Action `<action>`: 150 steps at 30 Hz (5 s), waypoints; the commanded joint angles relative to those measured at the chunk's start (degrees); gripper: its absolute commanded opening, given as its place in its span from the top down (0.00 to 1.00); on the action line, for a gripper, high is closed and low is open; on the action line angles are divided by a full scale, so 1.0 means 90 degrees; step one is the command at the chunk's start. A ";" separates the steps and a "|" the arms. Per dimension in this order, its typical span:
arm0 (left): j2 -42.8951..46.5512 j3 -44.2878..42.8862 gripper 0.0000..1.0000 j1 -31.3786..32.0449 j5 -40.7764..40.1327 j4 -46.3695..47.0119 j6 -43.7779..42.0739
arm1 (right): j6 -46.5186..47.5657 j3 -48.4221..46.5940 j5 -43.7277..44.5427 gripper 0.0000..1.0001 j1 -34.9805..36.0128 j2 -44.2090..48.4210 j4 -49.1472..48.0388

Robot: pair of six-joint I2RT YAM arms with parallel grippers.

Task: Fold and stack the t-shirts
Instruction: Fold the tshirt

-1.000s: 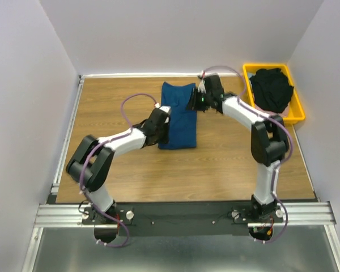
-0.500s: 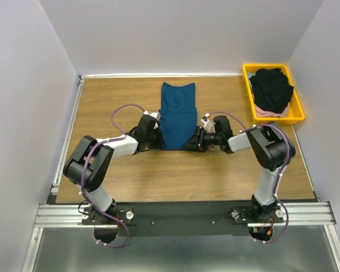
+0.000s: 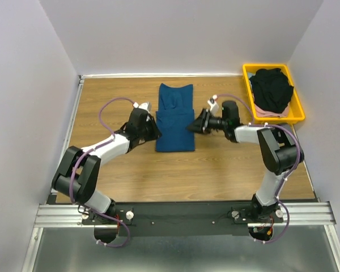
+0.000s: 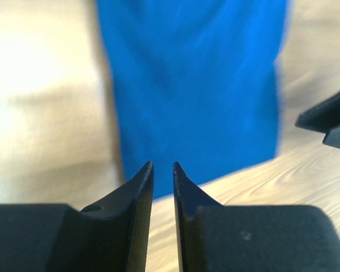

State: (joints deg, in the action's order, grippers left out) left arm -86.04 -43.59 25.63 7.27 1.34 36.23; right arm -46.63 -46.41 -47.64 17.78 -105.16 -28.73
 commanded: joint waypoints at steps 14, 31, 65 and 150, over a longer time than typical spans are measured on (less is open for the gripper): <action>-0.3954 -0.3759 0.72 -0.0777 0.0412 0.0388 -0.0276 | -0.0639 -0.3700 0.1035 0.49 -0.0373 -0.3158 0.0145; -0.1069 -0.2794 0.35 -0.0631 -0.0757 -0.0685 -0.1320 | 0.1820 -0.2997 0.3375 0.32 -0.0141 -0.0513 0.4614; 0.0175 -0.0947 0.29 0.0580 -0.2058 -0.1956 -0.1125 | 0.1431 -0.2256 0.6015 0.45 0.2331 -0.0384 0.6200; -0.0644 -0.4130 1.00 -0.0092 0.0188 -0.4115 -0.1672 | 0.3794 -0.8159 0.4737 0.99 0.1062 -0.0968 1.1006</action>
State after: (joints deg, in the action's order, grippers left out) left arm -88.51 -77.87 27.83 7.57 -38.28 24.67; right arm -15.42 -110.28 -6.66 29.15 -107.85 69.73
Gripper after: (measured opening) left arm 0.009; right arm 0.012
